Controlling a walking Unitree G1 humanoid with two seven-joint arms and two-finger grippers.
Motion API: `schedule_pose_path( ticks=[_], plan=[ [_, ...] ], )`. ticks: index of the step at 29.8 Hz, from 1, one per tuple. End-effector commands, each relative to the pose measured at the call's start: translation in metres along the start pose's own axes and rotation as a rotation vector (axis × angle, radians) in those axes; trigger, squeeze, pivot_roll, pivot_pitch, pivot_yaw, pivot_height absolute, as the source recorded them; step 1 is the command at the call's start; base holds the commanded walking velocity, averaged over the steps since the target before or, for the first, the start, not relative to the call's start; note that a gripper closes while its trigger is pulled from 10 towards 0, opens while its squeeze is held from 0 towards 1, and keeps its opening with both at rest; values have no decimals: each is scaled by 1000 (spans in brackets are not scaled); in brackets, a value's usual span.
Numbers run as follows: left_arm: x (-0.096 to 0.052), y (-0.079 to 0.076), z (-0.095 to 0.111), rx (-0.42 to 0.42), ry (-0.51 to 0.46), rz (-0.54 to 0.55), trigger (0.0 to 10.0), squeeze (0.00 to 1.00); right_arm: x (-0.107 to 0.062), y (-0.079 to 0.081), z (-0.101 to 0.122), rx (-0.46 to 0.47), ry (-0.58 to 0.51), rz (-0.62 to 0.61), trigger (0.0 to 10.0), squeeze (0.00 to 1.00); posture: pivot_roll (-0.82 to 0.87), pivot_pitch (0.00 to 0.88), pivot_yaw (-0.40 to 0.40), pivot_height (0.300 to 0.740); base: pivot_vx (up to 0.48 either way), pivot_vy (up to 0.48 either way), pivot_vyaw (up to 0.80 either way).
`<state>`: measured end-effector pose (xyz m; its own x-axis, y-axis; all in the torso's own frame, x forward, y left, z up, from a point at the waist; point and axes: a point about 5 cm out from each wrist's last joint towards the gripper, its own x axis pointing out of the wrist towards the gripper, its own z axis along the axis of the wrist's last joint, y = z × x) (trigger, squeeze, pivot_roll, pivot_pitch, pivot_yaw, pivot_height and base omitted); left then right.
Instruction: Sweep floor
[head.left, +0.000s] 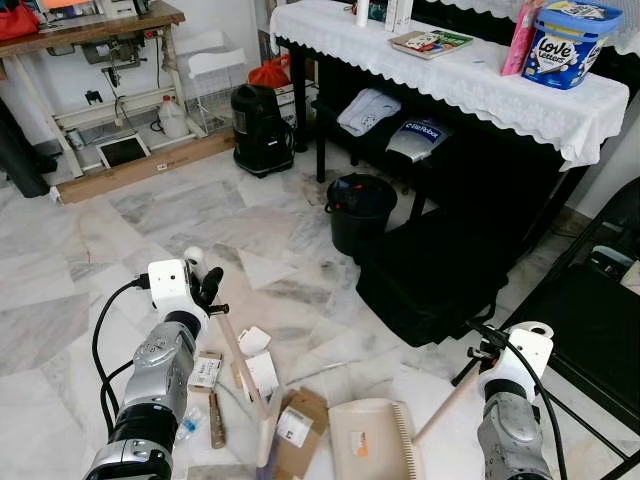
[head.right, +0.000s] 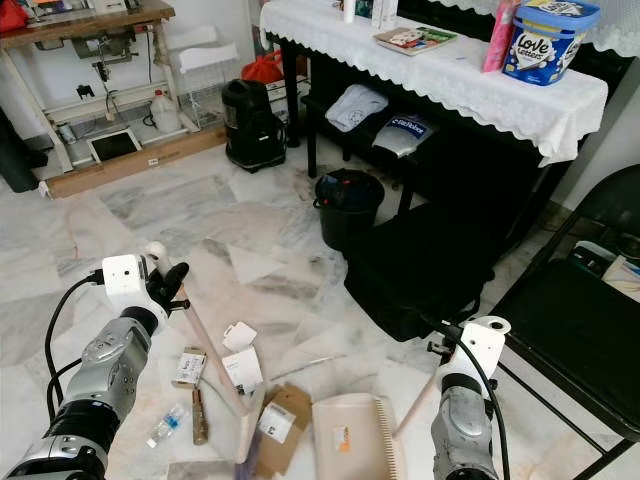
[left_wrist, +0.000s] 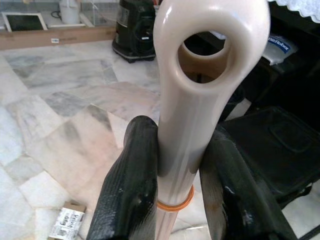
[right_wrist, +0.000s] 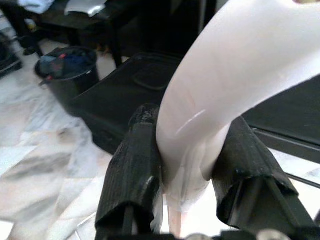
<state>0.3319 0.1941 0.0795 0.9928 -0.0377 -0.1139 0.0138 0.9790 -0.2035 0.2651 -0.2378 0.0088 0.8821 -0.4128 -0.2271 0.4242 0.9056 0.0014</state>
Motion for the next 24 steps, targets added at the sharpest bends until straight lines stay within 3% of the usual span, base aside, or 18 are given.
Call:
schedule_pose_path(
  ticks=[1,6,15,24],
  plan=[
    [2,-7,3,-58,-12,-28,10000,0,3,-3,7,-9,-22,-26,10000,0,-99,0,18,740,0,0,0],
    [1,-6,3,-58,-11,-22,10000,0,4,-9,7,-28,-18,-104,10000,0,-96,0,14,740,0,0,0],
    [0,-3,1,-50,-5,-11,10000,0,5,-17,25,45,-127,-157,10000,0,-100,0,13,740,0,0,0],
    [0,-5,-1,-45,-1,-12,10000,0,1,-22,20,7,-102,-207,10000,0,-115,0,13,740,0,0,0]
  ],
)
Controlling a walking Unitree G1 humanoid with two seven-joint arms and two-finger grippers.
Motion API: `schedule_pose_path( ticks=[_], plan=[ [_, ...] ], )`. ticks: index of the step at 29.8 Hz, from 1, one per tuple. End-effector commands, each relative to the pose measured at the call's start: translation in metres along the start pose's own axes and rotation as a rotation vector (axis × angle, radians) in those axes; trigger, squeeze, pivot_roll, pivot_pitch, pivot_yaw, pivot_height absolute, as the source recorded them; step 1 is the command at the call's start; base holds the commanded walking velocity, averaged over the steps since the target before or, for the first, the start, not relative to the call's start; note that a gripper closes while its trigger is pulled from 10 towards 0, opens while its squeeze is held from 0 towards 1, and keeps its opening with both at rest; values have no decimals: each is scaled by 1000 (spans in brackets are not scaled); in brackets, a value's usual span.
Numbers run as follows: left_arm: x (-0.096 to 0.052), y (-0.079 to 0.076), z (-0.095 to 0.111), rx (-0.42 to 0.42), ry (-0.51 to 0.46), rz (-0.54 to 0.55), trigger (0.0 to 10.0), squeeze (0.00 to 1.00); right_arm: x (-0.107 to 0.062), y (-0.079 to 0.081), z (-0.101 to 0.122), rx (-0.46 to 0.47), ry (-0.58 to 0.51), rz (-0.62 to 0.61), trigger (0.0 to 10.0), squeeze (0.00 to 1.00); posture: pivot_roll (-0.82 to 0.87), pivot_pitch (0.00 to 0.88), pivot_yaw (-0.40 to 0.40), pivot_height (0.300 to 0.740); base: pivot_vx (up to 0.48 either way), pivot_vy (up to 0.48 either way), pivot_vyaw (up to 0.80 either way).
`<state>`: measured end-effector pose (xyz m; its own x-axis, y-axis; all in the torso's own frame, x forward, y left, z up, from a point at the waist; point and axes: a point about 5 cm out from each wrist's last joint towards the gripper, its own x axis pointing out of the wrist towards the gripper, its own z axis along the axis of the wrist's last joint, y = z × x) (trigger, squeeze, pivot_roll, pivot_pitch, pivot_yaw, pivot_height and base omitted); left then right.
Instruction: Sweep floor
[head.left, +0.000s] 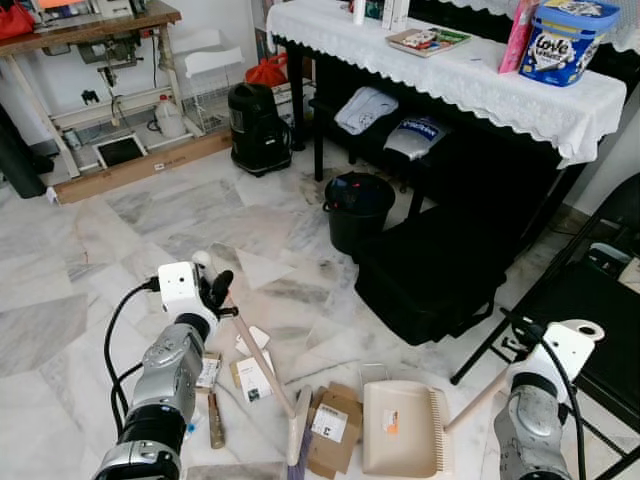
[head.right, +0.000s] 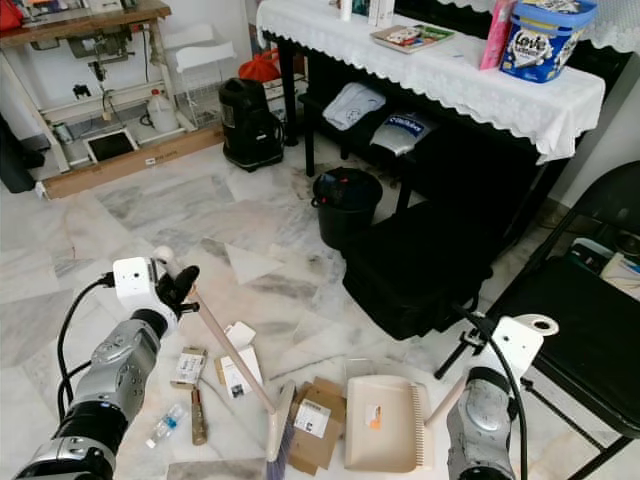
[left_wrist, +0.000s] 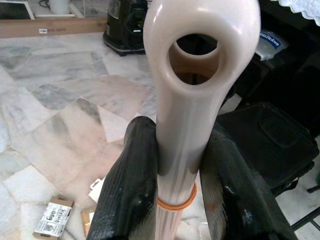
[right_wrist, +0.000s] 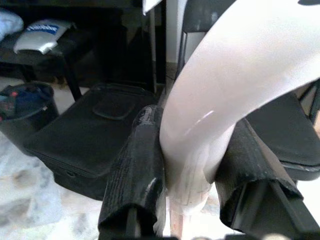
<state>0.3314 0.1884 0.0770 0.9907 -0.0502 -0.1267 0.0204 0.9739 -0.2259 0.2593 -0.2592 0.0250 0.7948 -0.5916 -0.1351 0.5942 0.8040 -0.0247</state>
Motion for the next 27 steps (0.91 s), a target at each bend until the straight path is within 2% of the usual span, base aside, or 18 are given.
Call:
schedule_pose_path(
  ticks=[1,8,18,22,24,27],
  plan=[
    [0,0,3,-22,-16,-3,10000,0,0,-1,-1,-12,12,-14,10000,0,-109,0,11,740,0,0,0],
    [0,2,4,-13,-20,2,10000,0,-1,-1,-11,-44,78,-24,10000,0,-109,0,11,740,0,0,0],
    [1,-2,7,-18,-19,-27,10000,0,-1,0,-15,-67,116,-33,10000,0,-88,0,17,740,0,0,0],
    [2,-7,10,-64,-23,-76,10000,0,-1,1,-16,-75,128,-36,10000,0,-84,0,19,740,0,0,0],
    [2,-15,15,-137,-22,-158,10000,0,-1,1,-17,-74,131,-39,10000,0,-81,0,20,740,0,0,0],
    [3,-18,17,-166,-23,-192,10000,0,-1,1,-17,-73,132,-40,10000,0,-81,0,20,740,0,0,0]
  ],
)
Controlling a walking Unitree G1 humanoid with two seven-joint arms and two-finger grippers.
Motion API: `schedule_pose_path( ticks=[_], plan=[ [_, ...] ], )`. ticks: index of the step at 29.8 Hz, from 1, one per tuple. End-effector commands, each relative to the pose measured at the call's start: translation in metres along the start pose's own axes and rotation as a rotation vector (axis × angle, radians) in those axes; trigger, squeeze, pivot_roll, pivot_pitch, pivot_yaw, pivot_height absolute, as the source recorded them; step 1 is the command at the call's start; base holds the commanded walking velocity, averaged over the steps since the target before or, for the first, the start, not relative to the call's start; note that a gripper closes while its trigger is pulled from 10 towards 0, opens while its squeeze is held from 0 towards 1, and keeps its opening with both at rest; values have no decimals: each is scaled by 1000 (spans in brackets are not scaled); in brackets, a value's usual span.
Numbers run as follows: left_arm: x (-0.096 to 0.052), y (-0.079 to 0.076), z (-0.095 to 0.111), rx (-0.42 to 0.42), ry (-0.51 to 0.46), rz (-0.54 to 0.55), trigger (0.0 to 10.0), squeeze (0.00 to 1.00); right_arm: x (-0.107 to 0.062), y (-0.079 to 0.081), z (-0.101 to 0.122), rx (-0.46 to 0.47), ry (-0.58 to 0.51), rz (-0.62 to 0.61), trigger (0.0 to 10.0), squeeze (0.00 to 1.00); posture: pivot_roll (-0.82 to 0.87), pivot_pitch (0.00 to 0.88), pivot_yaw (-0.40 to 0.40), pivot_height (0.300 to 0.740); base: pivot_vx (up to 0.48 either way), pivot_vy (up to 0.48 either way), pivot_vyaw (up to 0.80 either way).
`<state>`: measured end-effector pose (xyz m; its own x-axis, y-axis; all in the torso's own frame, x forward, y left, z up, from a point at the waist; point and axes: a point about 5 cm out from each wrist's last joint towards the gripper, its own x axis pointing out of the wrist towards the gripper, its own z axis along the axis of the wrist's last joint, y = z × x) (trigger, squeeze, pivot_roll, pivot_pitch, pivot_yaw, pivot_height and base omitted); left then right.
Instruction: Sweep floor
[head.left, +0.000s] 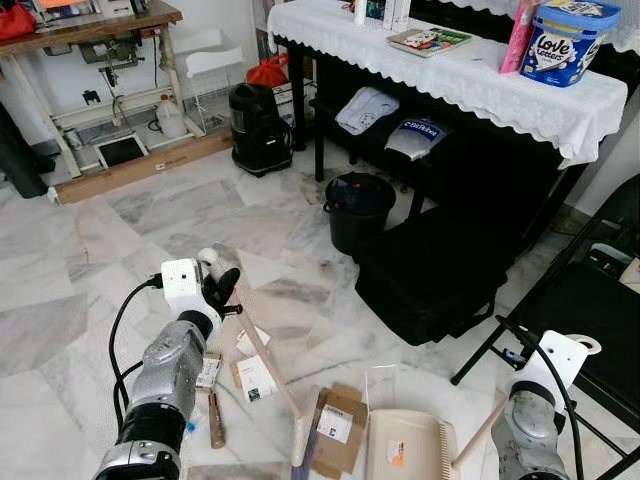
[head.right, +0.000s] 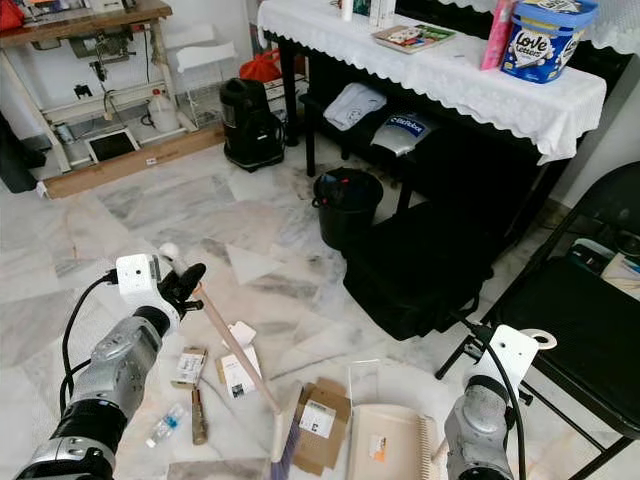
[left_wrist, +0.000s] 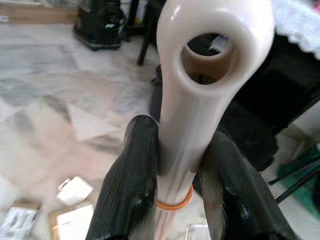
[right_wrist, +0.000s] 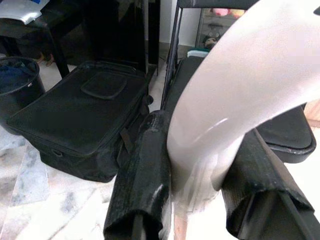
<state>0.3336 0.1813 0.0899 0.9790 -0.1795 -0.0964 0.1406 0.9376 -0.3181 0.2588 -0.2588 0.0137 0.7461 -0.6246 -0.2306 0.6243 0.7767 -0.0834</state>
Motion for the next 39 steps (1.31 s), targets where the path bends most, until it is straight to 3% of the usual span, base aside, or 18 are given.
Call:
schedule_pose_path(
  ticks=[1,6,21,25,28,30,32,34,39],
  plan=[
    [3,-14,7,-112,-33,-109,10000,0,-2,2,-6,-24,32,10,10000,0,-80,0,20,740,0,0,0],
    [0,-38,13,-167,-16,-311,10000,0,-2,3,-6,-22,38,11,10000,0,-79,0,20,740,0,0,0],
    [-11,-56,24,-216,15,-480,10000,0,-1,7,-6,-13,47,31,10000,0,-70,0,17,740,0,0,0],
    [-5,-45,34,-172,-53,-369,10000,0,0,8,-5,-9,46,37,10000,0,-69,0,14,740,0,0,0],
    [1,-22,52,-136,-177,-143,10000,0,0,9,-5,-2,44,49,10000,0,-70,0,13,740,0,0,0],
    [2,-14,58,-116,-214,-70,10000,0,0,10,-5,0,45,55,10000,0,-71,0,13,740,0,0,0],
    [1,-13,59,-115,-220,-61,10000,0,0,10,-5,1,45,57,10000,0,-71,0,13,740,0,0,0],
    [-2,-2,70,-94,-293,39,10000,0,0,10,-4,6,43,63,10000,0,-71,0,13,740,0,0,0],
    [-3,8,75,-53,-338,130,10000,0,0,11,-5,9,45,69,10000,0,-70,0,12,740,0,0,0]
  ],
)
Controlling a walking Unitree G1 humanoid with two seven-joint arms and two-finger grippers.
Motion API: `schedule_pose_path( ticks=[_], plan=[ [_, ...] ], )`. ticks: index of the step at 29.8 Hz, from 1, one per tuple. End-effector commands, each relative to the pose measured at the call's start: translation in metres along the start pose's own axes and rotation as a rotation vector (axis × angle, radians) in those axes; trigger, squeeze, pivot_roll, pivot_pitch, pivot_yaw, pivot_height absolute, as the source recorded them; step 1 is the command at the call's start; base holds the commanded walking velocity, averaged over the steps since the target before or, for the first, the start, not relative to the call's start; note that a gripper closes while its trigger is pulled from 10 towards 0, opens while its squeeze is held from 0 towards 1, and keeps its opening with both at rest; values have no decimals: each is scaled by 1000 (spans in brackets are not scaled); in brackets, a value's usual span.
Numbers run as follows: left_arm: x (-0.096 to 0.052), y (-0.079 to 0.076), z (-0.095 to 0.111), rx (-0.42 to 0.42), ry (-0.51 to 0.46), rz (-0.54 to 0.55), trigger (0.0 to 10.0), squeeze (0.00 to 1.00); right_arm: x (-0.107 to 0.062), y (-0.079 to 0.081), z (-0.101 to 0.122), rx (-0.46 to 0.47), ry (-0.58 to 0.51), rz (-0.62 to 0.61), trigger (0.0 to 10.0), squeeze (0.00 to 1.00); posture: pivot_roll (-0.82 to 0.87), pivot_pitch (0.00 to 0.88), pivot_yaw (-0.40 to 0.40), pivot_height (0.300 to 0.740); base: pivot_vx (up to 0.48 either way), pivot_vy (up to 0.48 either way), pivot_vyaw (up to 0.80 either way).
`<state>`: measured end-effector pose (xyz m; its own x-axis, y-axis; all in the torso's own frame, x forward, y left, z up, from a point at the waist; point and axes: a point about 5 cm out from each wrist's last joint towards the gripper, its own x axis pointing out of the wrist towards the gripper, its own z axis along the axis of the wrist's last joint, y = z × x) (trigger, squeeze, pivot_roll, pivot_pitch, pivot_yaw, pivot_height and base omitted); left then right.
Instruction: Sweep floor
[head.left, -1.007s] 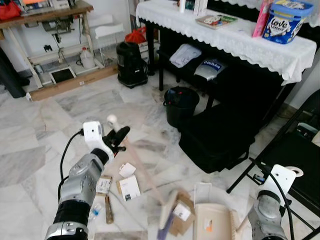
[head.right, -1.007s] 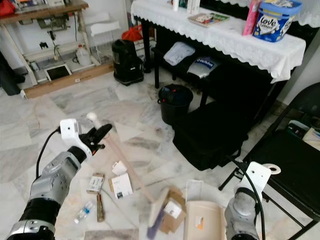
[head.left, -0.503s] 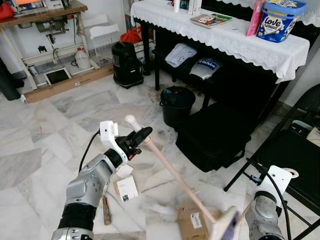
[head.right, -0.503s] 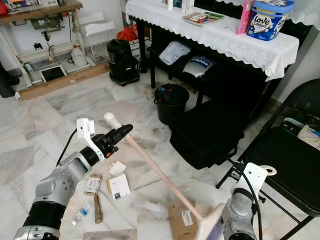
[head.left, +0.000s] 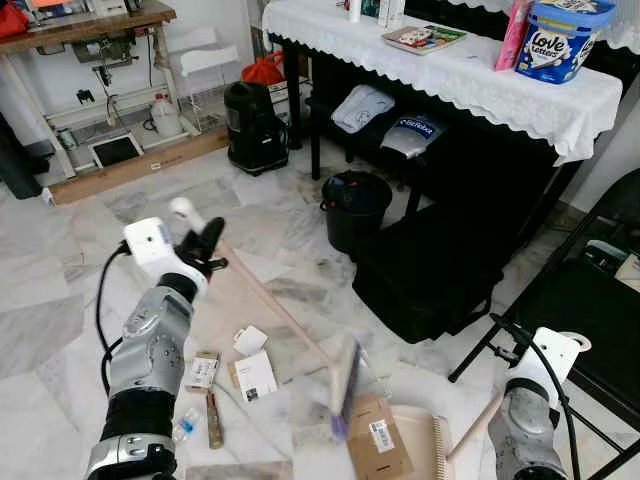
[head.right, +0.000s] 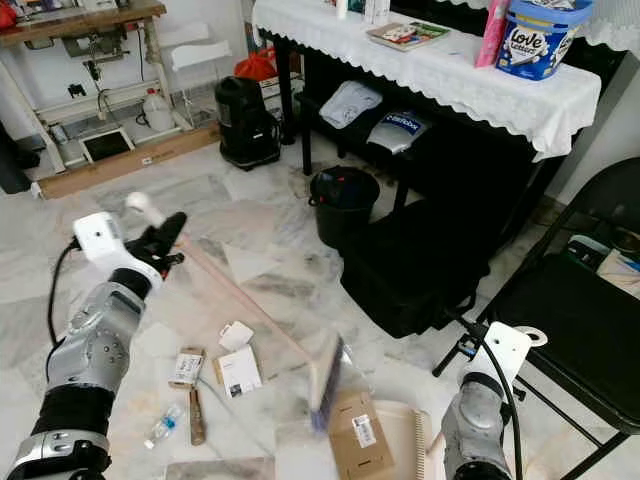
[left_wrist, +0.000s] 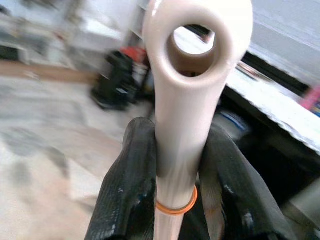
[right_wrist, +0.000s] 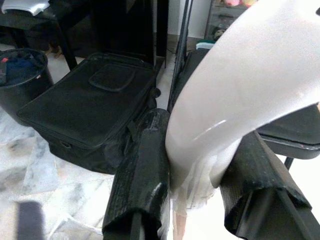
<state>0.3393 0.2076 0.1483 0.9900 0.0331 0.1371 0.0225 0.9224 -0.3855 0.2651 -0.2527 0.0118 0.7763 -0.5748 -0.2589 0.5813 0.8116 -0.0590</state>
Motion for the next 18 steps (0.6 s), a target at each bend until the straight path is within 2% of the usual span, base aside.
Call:
schedule_pose_path(
  ticks=[1,7,8,13,14,18],
  plan=[
    [5,0,10,20,-48,13,10000,0,-1,3,-4,0,20,10,10000,0,-70,0,12,740,0,0,0],
    [4,1,5,59,-28,1,10000,0,-2,4,-4,5,20,19,10000,0,-70,0,12,740,0,0,0],
    [3,0,0,88,0,-37,10000,0,-2,4,-4,6,21,20,10000,0,-70,0,13,740,0,0,0],
    [-1,-2,-11,125,78,-119,10000,0,-2,4,-4,8,22,23,10000,0,-69,0,12,740,0,0,0],
    [-4,-4,-17,139,125,-163,10000,0,-2,4,-4,9,23,24,10000,0,-69,0,12,740,0,0,0],
    [-9,-10,-28,137,204,-260,10000,0,-2,5,-4,8,23,28,10000,0,-69,0,11,740,0,0,0]
  ],
)
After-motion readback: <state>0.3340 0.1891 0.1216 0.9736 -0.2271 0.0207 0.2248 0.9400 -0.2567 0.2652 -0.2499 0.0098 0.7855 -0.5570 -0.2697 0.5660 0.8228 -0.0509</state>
